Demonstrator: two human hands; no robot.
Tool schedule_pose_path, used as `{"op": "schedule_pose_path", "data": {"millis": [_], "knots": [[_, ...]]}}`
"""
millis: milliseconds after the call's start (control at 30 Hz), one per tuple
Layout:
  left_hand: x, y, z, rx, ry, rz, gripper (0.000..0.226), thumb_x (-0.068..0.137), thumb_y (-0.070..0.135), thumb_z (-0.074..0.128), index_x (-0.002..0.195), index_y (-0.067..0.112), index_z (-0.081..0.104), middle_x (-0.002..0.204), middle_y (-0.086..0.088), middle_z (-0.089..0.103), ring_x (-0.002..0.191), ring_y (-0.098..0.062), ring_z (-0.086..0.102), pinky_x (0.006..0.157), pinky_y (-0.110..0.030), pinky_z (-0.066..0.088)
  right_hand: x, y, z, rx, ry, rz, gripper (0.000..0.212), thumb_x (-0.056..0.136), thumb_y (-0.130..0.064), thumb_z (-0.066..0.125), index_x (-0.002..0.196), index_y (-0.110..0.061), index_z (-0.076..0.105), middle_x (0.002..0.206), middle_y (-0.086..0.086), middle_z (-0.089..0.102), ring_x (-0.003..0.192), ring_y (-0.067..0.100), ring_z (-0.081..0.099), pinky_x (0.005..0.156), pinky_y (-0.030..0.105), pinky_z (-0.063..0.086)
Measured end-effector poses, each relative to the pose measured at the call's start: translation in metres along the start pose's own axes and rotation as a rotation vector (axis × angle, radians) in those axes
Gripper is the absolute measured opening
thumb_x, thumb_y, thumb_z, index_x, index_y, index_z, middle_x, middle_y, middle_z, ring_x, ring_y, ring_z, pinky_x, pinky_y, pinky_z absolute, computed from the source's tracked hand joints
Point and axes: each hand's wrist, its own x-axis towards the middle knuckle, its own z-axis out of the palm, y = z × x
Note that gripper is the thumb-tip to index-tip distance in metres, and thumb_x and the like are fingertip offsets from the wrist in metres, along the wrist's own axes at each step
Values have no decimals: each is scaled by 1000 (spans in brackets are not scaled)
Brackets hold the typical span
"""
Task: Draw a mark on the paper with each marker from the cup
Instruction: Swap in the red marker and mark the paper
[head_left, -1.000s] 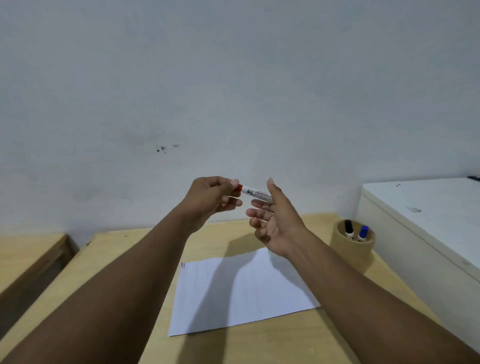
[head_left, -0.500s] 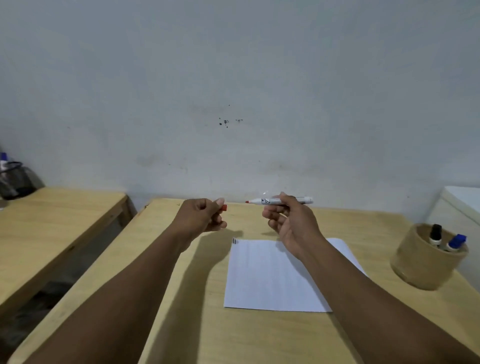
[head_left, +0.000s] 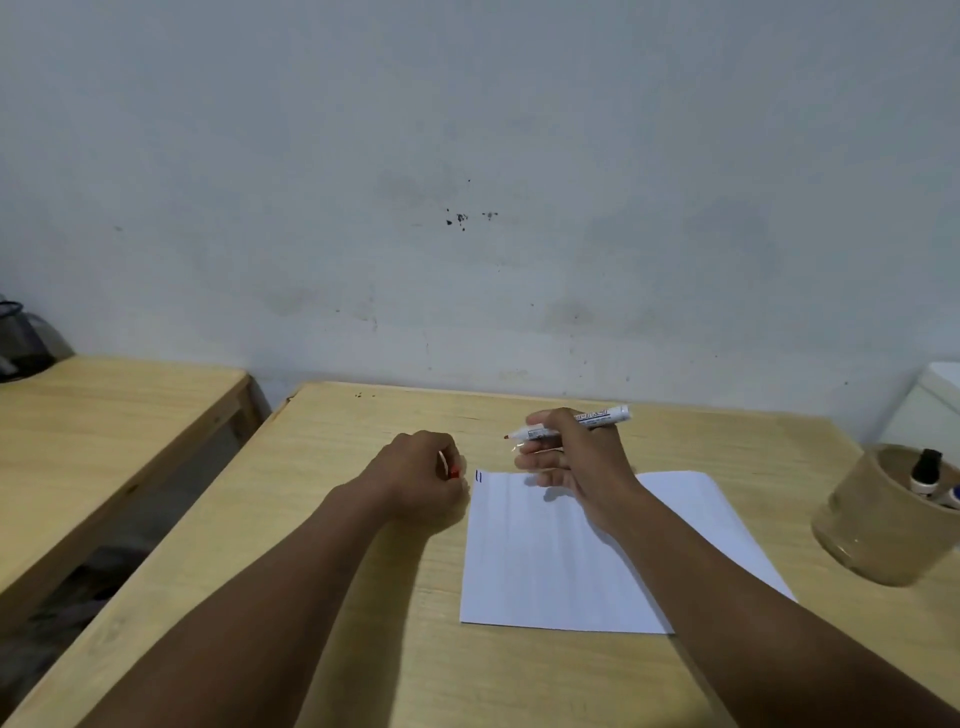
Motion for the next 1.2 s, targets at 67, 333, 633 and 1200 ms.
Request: {"op": "schedule_pose_path", "data": {"millis": [67, 333, 633, 1200], "knots": [[4, 0, -2, -83, -39, -52, 14, 79, 31, 68, 92, 26, 67, 79, 8, 70, 80, -17, 65, 67, -27, 49, 3, 6, 3, -23, -34, -7, 19, 87, -15, 64, 94, -4, 78, 73, 15, 74, 66, 30, 74, 55, 32, 51], [10, -11, 9, -104, -25, -67, 57, 66, 47, 89, 109, 24, 60, 83, 10, 67, 81, -10, 64, 69, -26, 48, 14, 29, 13, -187, -54, -84, 10, 84, -14, 76, 82, -6, 70, 64, 11, 69, 52, 26, 62, 45, 25, 37], [14, -7, 4, -131, -76, -90, 61, 64, 44, 93, 111, 23, 60, 84, 6, 66, 77, -11, 62, 63, -26, 45, 22, 46, 16, -279, -55, -186, 8, 79, -8, 80, 78, -2, 75, 67, 15, 75, 55, 27, 68, 64, 41, 60], [13, -9, 6, -192, -60, -103, 57, 63, 42, 94, 107, 25, 62, 80, 7, 69, 77, -12, 65, 67, -25, 48, 19, 41, 14, -264, -43, -137, 10, 81, -11, 78, 81, -2, 73, 66, 17, 73, 52, 22, 64, 48, 28, 45]]}}
